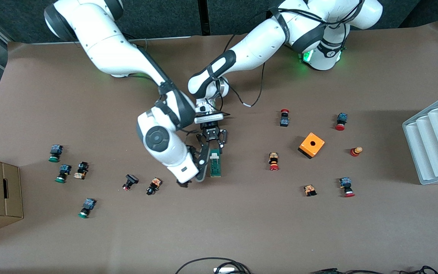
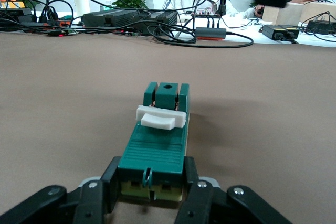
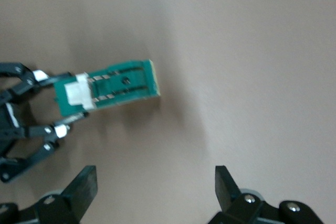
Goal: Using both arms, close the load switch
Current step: 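Move the right gripper toward the white handle while the left gripper holds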
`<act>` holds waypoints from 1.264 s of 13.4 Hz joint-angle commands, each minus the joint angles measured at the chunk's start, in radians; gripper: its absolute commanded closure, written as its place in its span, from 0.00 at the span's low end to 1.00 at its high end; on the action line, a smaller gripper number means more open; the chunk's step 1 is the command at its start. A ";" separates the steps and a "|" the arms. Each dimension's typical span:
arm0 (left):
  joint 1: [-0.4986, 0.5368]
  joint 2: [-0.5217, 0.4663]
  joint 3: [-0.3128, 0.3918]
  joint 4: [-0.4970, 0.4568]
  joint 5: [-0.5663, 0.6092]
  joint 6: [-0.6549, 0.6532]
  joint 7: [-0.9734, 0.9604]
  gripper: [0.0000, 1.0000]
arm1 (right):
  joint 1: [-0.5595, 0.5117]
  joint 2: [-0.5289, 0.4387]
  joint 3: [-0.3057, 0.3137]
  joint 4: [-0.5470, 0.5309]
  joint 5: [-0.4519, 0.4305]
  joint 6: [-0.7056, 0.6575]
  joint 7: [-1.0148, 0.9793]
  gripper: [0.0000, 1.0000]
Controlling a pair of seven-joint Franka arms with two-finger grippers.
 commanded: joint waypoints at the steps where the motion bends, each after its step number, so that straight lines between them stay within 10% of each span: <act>1: -0.008 0.008 0.007 0.017 -0.010 -0.014 -0.008 0.58 | 0.024 0.033 -0.014 0.023 0.023 0.033 -0.011 0.00; 17: -0.008 0.008 0.007 0.017 -0.009 -0.011 -0.007 0.58 | 0.089 0.097 -0.017 0.004 0.028 0.128 0.039 0.00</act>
